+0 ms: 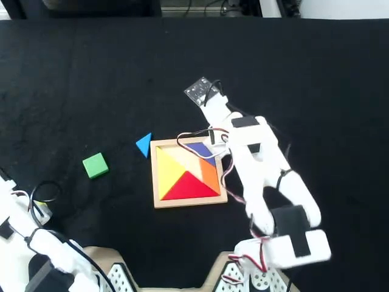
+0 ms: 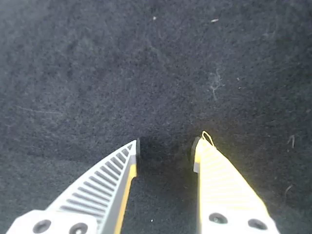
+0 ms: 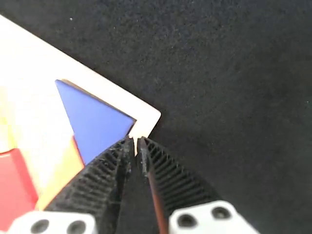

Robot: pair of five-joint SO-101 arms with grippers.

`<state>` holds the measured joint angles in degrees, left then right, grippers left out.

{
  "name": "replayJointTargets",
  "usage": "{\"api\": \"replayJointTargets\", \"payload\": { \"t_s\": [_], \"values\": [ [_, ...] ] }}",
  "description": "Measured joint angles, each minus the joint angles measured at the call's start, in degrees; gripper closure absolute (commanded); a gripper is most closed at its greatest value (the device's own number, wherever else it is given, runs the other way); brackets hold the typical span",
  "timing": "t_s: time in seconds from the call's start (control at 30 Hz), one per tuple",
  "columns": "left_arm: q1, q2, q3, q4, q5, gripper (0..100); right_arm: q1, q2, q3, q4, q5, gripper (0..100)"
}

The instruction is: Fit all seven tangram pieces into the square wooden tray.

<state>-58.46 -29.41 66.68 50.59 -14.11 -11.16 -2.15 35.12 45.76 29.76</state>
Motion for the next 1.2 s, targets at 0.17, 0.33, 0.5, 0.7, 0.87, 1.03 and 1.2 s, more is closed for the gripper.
{"api": "replayJointTargets", "payload": {
  "t_s": [0.17,0.33,0.5,0.7,0.87,1.03,1.2],
  "values": [
    [0.00,0.00,0.00,0.00,0.00,80,-7.74,-5.10,2.55,3.25,-1.05,98.8],
    [0.00,0.00,0.00,0.00,0.00,80,-10.90,-5.71,5.89,1.49,-1.23,98.8],
    [0.00,0.00,0.00,0.00,0.00,80,-10.73,-5.89,6.24,1.05,-1.23,98.8],
    [0.00,0.00,0.00,0.00,0.00,80,-10.99,-5.89,6.24,1.05,-1.23,98.8],
    [0.00,0.00,0.00,0.00,0.00,80,-11.16,-5.89,6.24,1.05,-1.23,98.8],
    [0.00,0.00,0.00,0.00,0.00,80,-11.25,-5.89,7.38,0.88,1.58,98.8],
    [0.00,0.00,0.00,0.00,0.00,80,-12.48,-5.89,7.65,0.88,2.46,98.8]
  ]
}}
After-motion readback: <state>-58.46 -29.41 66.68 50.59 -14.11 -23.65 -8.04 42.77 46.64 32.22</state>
